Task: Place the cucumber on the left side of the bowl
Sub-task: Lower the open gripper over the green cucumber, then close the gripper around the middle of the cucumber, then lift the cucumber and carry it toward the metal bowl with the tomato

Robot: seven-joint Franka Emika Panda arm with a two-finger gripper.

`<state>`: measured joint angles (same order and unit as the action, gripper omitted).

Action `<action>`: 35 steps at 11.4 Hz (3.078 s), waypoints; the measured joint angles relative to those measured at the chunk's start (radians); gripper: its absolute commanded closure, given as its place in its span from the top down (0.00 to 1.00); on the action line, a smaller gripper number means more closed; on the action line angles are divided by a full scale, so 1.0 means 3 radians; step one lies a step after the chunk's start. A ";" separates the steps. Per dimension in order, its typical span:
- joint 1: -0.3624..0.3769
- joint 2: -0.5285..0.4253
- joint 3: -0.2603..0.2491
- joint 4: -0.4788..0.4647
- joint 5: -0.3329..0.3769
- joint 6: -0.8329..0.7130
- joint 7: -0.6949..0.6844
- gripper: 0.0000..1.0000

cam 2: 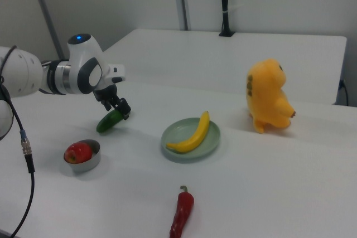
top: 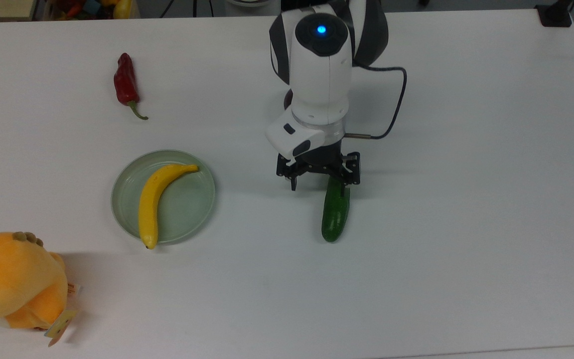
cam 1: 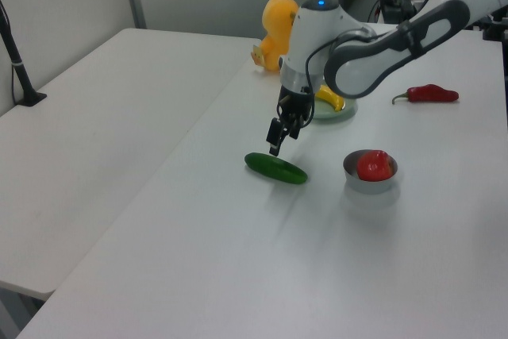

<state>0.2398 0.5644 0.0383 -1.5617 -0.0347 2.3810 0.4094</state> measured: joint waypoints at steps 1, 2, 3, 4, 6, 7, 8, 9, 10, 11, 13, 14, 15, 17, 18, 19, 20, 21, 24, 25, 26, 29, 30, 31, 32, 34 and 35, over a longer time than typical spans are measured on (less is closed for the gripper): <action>0.0011 0.0057 0.0001 0.0008 -0.0005 0.0087 0.0042 1.00; 0.0017 0.0086 0.0008 0.0019 -0.0005 0.0134 0.0050 1.00; 0.0020 0.0099 0.0027 0.0024 -0.0005 0.0168 0.0054 1.00; 0.0026 0.0103 0.0045 0.0025 -0.0005 0.0202 0.0061 1.00; 0.0044 0.0117 0.0050 0.0025 -0.0005 0.0240 0.0081 1.00; 0.0045 0.0128 0.0053 0.0025 -0.0005 0.0247 0.0083 1.00; 0.0046 0.0138 0.0057 0.0026 -0.0046 0.0248 0.0083 1.00; 0.0046 0.0150 0.0065 0.0027 -0.0134 0.0248 0.0089 0.88; 0.0046 0.0165 0.0083 0.0028 -0.0205 0.0248 0.0092 0.63; 0.0046 0.0178 0.0113 0.0029 -0.0252 0.0249 0.0093 0.44; 0.0046 0.0187 0.0153 0.0029 -0.0363 0.0249 0.0096 0.14; 0.0046 0.0187 0.0156 0.0031 -0.0379 0.0249 0.0096 0.08; 0.0046 0.0188 0.0157 0.0031 -0.0382 0.0249 0.0096 0.05; 0.0041 0.0187 0.0156 0.0043 -0.0384 0.0249 0.0096 0.05; 0.0039 0.0178 0.0156 0.0064 -0.0384 0.0249 0.0096 0.05; 0.0037 0.0149 0.0156 0.0102 -0.0384 0.0249 0.0096 0.05; 0.0037 0.0091 0.0157 0.0110 -0.0384 0.0249 0.0096 0.05; 0.0041 -0.0005 0.0158 0.0103 -0.0384 0.0205 0.0096 0.05; 0.0049 -0.0393 0.0180 0.0089 -0.0384 -0.0414 0.0096 0.06; 0.0052 -0.0539 0.0194 0.0065 -0.0384 -0.0631 0.0096 0.06; 0.0057 -0.0667 0.0218 0.0005 -0.0384 -0.0800 0.0096 0.06; 0.0127 -0.1068 0.0349 -0.0355 -0.0383 -0.1210 0.0096 0.06; 0.0155 -0.1159 0.0401 -0.0465 -0.0372 -0.1312 0.0097 0.06; 0.0186 -0.1221 0.0430 -0.0556 -0.0339 -0.1373 0.0101 0.06; 0.0195 -0.1265 0.0456 -0.0636 -0.0316 -0.1410 0.0101 0.06; 0.0198 -0.1364 0.0538 -0.0814 -0.0305 -0.1429 0.0093 0.06; 0.0202 -0.1418 0.0612 -0.0919 -0.0281 -0.1430 0.0092 0.06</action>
<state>0.3003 0.1391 0.2218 -1.8374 -0.1189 1.9519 0.4369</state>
